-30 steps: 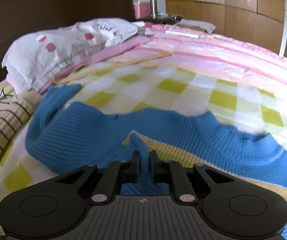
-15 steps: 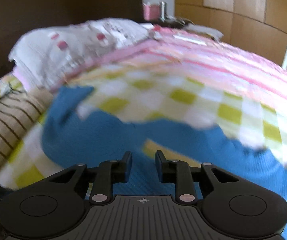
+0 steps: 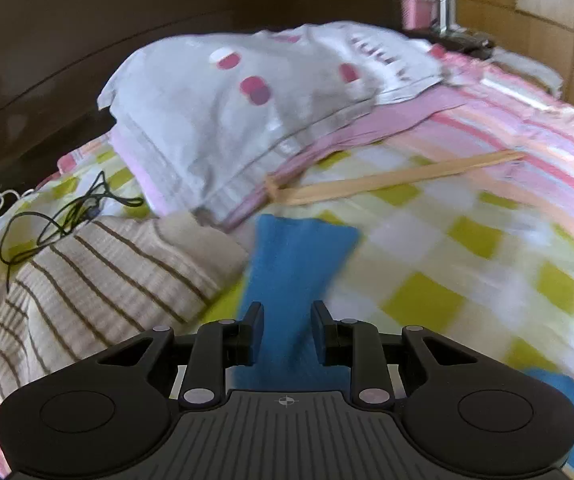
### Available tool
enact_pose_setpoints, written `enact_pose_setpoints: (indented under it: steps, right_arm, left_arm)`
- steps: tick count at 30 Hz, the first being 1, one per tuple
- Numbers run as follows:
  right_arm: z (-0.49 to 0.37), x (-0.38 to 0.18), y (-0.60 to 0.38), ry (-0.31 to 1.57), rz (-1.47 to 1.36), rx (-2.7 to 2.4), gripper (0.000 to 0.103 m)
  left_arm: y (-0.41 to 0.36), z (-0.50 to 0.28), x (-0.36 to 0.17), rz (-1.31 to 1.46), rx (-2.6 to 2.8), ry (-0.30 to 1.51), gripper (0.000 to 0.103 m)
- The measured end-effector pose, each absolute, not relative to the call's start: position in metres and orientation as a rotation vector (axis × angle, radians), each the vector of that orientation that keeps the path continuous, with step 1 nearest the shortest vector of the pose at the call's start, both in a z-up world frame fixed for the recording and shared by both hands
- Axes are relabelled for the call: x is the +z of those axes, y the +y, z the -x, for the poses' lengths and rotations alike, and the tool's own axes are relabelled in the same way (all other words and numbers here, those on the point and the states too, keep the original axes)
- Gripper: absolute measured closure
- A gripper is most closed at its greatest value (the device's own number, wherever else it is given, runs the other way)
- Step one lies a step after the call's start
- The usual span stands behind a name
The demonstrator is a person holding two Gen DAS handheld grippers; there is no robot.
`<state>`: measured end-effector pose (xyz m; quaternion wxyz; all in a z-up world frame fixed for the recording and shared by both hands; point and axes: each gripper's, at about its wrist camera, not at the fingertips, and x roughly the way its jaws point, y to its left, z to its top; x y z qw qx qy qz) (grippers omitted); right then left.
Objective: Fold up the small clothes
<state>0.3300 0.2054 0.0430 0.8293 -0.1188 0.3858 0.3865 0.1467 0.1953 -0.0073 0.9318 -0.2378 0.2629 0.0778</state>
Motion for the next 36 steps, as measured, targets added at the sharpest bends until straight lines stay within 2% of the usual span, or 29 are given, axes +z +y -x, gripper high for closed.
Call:
enact_pose_setpoints:
  steps: [2, 5, 15, 16, 18, 20, 26, 36]
  right_arm:
    - [-0.335, 0.039, 0.222, 0.829, 0.259, 0.835, 0.076]
    - [-0.343, 0.032, 0.245, 0.837, 0.286, 0.844, 0.067]
    - [-0.357, 0.004, 0.283, 0.884, 0.389, 0.794, 0.067]
    - [-0.357, 0.003, 0.284, 0.882, 0.397, 0.792, 0.068]
    - [-0.359, 0.004, 0.282, 0.884, 0.389, 0.779, 0.078]
    - [-0.360, 0.009, 0.275, 0.892, 0.346, 0.798, 0.097]
    - [-0.355, 0.043, 0.231, 0.818, 0.261, 0.772, 0.098]
    - [-0.336, 0.115, 0.109, 0.694, -0.038, 0.708, 0.098]
  left_arm:
    - [0.200, -0.147, -0.008, 0.498, 0.172, 0.532, 0.065]
    - [0.209, -0.146, -0.009, 0.515, 0.207, 0.526, 0.065]
    - [0.228, -0.144, -0.015, 0.582, 0.274, 0.531, 0.064]
    - [0.229, -0.144, -0.016, 0.580, 0.275, 0.532, 0.064]
    - [0.229, -0.144, -0.016, 0.573, 0.276, 0.533, 0.064]
    - [0.229, -0.142, -0.016, 0.568, 0.279, 0.533, 0.064]
    - [0.223, -0.143, -0.015, 0.552, 0.270, 0.532, 0.064]
    - [0.217, -0.149, -0.017, 0.509, 0.246, 0.539, 0.064]
